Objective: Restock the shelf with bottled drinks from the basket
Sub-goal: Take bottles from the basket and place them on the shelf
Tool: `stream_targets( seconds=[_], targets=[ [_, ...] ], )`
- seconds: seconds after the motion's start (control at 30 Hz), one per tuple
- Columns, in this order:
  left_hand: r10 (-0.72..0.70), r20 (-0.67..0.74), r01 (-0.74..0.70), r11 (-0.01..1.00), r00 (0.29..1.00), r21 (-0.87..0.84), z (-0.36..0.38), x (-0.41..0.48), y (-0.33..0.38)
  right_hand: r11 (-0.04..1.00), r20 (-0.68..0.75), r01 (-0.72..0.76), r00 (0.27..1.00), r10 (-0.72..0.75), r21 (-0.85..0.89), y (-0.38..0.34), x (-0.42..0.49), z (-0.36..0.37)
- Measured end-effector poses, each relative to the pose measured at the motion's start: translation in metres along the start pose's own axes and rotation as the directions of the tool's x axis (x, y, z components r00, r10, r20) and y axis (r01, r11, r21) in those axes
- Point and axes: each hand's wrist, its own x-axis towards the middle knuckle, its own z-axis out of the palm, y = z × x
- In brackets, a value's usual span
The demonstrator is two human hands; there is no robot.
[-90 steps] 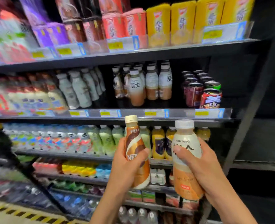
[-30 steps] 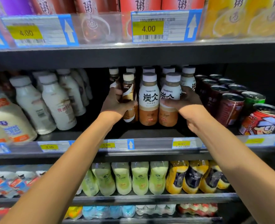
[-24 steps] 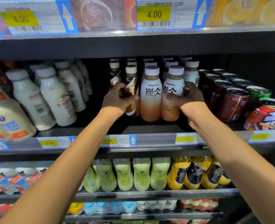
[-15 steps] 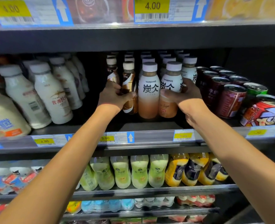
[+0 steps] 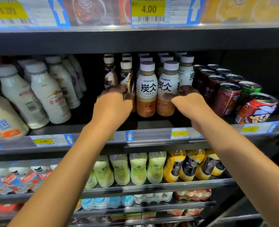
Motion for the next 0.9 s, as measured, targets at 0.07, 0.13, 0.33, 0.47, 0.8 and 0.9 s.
stream_targets(
  seconds=[0.07, 0.13, 0.33, 0.47, 0.8, 0.9],
  targets=[
    [0.134, -0.063, -0.134, 0.991, 0.989, 0.007, -0.008, -0.024, 0.014, 0.974, -0.021, 0.035, 0.999, -0.041, -0.226, -0.004, -0.023, -0.003],
    [0.303, -0.054, -0.3, 0.952, 0.951, 0.052, -0.013, -0.043, 0.031, 0.818, -0.022, 0.138, 0.983, -0.181, -0.559, -0.006, -0.051, -0.008],
    [0.696, 0.064, -0.679, 0.671, 0.715, 0.298, 0.004, -0.085, 0.076, 0.423, -0.112, 0.051, 0.929, -0.353, -0.904, 0.031, -0.107, -0.053],
    [0.803, 0.09, -0.797, 0.559, 0.589, 0.229, 0.038, -0.119, 0.113, 0.346, -0.257, -0.136, 0.908, -0.332, -0.928, 0.07, -0.156, -0.103],
    [0.895, 0.436, -0.958, 0.202, 0.096, -0.204, 0.164, -0.256, 0.266, 0.23, -0.598, -0.645, 0.763, 0.245, -0.729, 0.186, -0.287, -0.236],
    [0.849, 0.527, -0.935, 0.156, -0.039, -0.319, 0.226, -0.306, 0.312, 0.157, -0.675, -0.763, 0.633, 0.379, -0.627, 0.236, -0.308, -0.276]
  ],
)
